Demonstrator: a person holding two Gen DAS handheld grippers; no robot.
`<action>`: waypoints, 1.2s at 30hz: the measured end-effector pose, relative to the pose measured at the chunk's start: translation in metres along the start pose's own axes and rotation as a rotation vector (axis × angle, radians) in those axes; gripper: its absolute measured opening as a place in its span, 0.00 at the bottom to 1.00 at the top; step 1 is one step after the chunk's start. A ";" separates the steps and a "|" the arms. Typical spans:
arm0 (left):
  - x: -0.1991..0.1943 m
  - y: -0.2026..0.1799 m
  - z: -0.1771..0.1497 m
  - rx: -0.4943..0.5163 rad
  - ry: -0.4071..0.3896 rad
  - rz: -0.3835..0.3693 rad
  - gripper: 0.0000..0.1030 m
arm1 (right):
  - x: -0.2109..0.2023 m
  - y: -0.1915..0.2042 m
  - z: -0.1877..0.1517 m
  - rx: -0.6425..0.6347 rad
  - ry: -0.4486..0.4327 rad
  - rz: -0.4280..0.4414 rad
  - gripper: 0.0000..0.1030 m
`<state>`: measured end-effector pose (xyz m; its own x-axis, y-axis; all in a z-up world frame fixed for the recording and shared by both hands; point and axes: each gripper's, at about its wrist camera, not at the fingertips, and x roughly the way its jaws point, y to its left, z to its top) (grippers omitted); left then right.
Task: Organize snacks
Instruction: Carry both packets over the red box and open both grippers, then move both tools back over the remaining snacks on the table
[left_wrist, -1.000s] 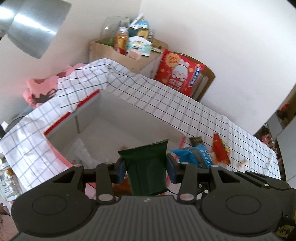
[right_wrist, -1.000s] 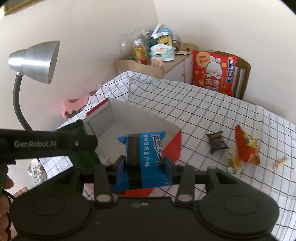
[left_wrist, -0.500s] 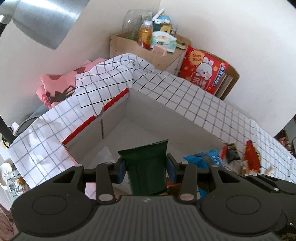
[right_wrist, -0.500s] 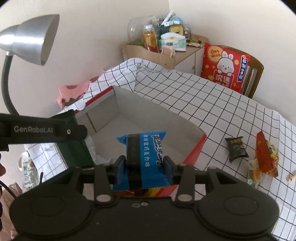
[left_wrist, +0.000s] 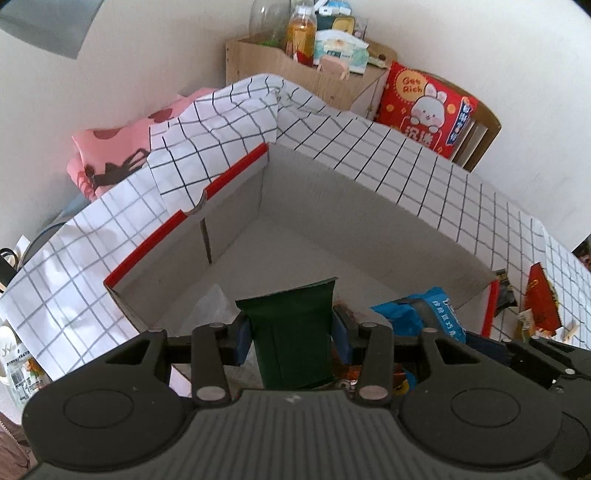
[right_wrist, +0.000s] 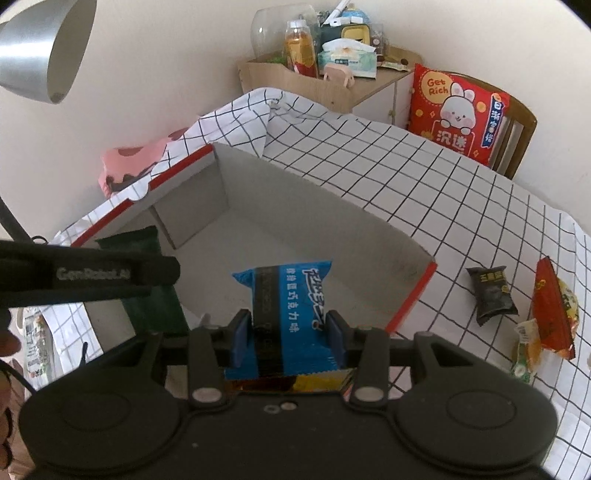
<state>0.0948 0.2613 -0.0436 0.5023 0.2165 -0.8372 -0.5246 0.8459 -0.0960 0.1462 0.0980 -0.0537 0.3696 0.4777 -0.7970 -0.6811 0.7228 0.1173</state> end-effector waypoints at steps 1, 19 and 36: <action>0.002 0.001 0.000 -0.003 0.009 0.001 0.42 | 0.001 0.001 0.000 0.000 0.004 0.002 0.42; -0.005 0.003 -0.007 -0.047 0.006 -0.007 0.70 | -0.011 -0.005 -0.002 0.019 -0.037 0.024 0.78; -0.041 -0.013 -0.021 -0.027 -0.055 -0.053 0.81 | -0.059 -0.023 -0.013 0.068 -0.107 0.046 0.92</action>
<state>0.0668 0.2310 -0.0191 0.5660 0.1990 -0.8001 -0.5147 0.8433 -0.1544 0.1321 0.0466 -0.0171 0.4067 0.5593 -0.7224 -0.6558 0.7292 0.1954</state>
